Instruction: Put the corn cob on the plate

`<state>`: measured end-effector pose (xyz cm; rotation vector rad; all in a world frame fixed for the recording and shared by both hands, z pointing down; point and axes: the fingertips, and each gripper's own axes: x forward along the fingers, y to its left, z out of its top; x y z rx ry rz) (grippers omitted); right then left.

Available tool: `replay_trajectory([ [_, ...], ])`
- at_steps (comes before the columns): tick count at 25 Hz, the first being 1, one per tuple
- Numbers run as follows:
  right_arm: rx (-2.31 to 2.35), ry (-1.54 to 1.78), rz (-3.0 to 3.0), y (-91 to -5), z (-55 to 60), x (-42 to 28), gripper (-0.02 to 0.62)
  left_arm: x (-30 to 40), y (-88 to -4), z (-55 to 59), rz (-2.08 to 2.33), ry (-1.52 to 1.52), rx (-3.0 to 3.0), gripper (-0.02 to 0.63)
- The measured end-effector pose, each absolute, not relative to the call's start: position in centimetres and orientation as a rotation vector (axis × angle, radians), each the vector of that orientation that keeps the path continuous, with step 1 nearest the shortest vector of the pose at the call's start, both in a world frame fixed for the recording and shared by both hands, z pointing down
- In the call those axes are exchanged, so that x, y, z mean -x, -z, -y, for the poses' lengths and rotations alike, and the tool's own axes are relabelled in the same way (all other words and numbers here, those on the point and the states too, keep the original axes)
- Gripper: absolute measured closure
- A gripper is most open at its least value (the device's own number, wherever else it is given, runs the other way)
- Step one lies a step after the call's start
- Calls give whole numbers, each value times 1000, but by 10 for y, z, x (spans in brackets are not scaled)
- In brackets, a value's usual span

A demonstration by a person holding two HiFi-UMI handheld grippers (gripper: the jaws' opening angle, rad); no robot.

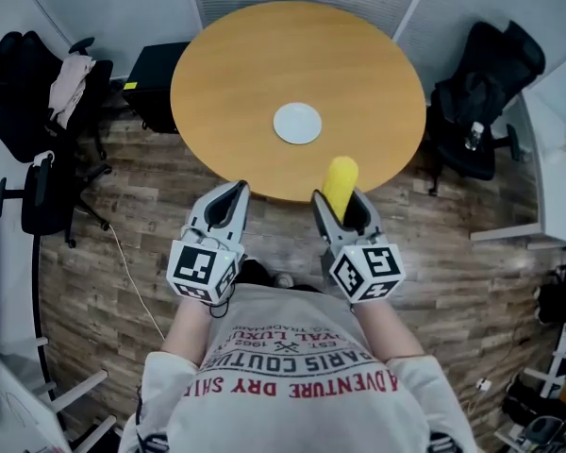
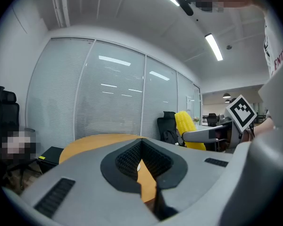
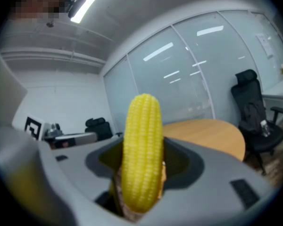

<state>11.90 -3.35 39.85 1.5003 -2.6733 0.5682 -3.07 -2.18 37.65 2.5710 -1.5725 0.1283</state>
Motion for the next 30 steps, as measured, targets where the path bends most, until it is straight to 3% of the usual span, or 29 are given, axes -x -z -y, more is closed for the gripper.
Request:
replay_trajectory([
  [30,-1737,-786,2249,-484,271,-68,331,73,-436,319,1133,-238,-2713,574],
])
